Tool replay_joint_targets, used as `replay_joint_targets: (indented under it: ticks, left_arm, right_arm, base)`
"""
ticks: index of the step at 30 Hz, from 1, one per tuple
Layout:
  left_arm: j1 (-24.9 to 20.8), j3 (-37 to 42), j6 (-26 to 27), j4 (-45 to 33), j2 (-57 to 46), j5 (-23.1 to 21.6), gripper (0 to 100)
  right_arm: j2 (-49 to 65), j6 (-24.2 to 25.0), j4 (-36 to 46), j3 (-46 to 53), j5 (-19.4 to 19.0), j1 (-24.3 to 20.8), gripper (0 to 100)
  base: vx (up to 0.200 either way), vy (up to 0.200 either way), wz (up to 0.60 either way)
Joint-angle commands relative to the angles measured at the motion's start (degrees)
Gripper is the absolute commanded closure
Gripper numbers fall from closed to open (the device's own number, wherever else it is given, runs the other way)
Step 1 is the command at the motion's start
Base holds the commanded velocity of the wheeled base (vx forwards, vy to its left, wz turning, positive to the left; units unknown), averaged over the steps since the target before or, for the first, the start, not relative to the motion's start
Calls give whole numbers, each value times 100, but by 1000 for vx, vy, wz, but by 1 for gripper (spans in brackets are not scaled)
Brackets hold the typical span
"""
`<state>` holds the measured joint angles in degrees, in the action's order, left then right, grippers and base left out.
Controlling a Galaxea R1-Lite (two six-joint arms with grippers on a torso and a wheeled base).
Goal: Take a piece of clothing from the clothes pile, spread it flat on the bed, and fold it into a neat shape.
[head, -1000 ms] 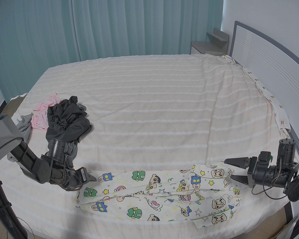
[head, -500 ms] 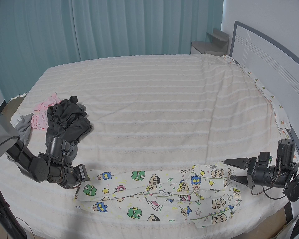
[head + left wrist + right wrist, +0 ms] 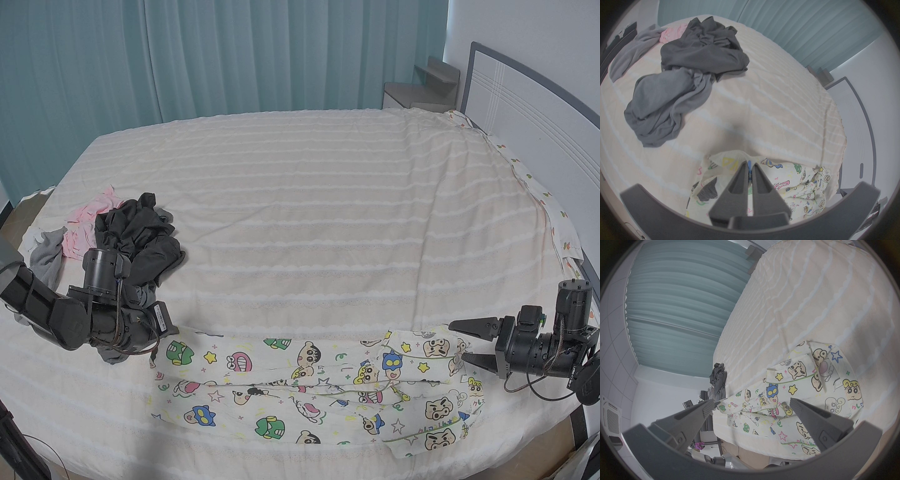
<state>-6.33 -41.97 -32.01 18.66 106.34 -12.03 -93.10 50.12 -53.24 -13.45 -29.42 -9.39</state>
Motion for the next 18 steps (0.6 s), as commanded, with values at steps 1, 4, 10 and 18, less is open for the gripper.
replay_joint_targets:
  ticks: [1, 4, 10, 18]
  left_arm:
    - [0, -197, 11, 14, -8, -1, 100]
    - [-35, -312, 11, 6, 62, -1, 100]
    - [-9, -276, 116, 6, 256, -1, 100]
    - [176, -312, 257, 50, 607, 8, 100]
  right_arm:
    - [-15, -2, -3, 0, -3, -2, 0]
    - [-6, -2, -3, 0, -3, -2, 0]
    - [-6, -2, -3, 0, -3, -2, 0]
    - [-15, 7, 6, 17, -3, -11, 0]
  base:
    - [0, 0, 0]
    - [0, 0, 0]
    - [0, 0, 0]
    - [0, 0, 0]
